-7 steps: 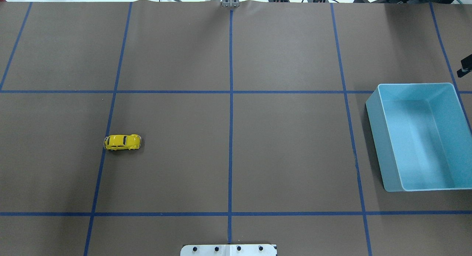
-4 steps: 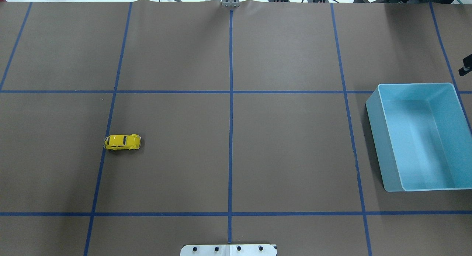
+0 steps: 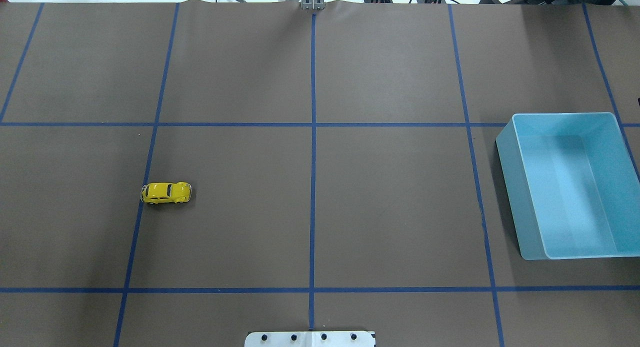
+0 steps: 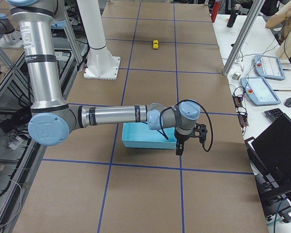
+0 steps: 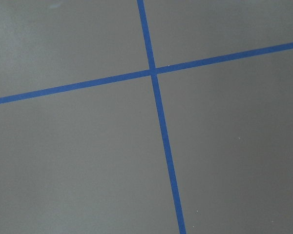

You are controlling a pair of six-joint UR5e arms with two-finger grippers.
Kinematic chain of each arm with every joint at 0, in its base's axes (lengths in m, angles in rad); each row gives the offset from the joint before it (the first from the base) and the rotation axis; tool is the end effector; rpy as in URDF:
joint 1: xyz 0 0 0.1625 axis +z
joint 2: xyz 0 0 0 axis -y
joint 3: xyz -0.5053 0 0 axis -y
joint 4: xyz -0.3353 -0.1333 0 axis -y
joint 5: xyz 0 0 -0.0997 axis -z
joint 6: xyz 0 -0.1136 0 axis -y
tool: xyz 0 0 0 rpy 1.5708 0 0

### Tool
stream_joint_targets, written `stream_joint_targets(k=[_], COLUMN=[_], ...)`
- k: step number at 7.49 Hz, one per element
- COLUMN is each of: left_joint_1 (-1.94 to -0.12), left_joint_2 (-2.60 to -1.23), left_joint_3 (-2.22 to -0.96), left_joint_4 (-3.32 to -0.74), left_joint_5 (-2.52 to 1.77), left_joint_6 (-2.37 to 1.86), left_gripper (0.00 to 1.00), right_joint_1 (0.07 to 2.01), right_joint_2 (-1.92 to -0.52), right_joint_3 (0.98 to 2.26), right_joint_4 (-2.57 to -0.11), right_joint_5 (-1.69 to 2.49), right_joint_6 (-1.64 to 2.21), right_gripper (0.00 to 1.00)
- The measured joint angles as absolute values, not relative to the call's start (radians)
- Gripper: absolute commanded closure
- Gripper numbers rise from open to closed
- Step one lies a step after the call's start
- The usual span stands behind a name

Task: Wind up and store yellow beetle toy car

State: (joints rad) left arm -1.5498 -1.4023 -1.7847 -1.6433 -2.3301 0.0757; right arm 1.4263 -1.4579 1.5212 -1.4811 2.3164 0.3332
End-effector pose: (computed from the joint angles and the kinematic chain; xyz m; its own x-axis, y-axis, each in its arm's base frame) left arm -0.0475 -0.3600 0.7155 0.7198 0.1710 -0.6728 -0.0755 0.9827 0.1690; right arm -0.0168 -0.5057 0.7107 0.7195 0.1232 0.6835 -0.0984 0.9923 -0.0753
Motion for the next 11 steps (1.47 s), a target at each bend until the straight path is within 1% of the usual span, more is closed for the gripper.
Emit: stream_joint_targets(k=[5,8,11], left_joint_1=[-1.568,-1.576,-1.578], left_joint_2=[-1.420,-1.422,-1.420], left_joint_3=[-1.791,-1.792,-1.796], left_joint_4=[-1.525,-1.516,-1.515], left_joint_5=[-2.338,-2.358,-2.359], left_joint_6=[0.069,0.069,0.068], left_gripper=[0.00,0.00,0.00], right_joint_1=[1.482,1.534,1.583], right_joint_2=[-1.450,-1.458,-1.496], right_joint_3=[1.556,1.563,1.568], right_joint_4=[-1.482,-1.493,-1.491], right_joint_5=[2.296,2.338,2.390], right_joint_6=[0.311,0.300,0.249], right_gripper=[0.00,0.00,0.00])
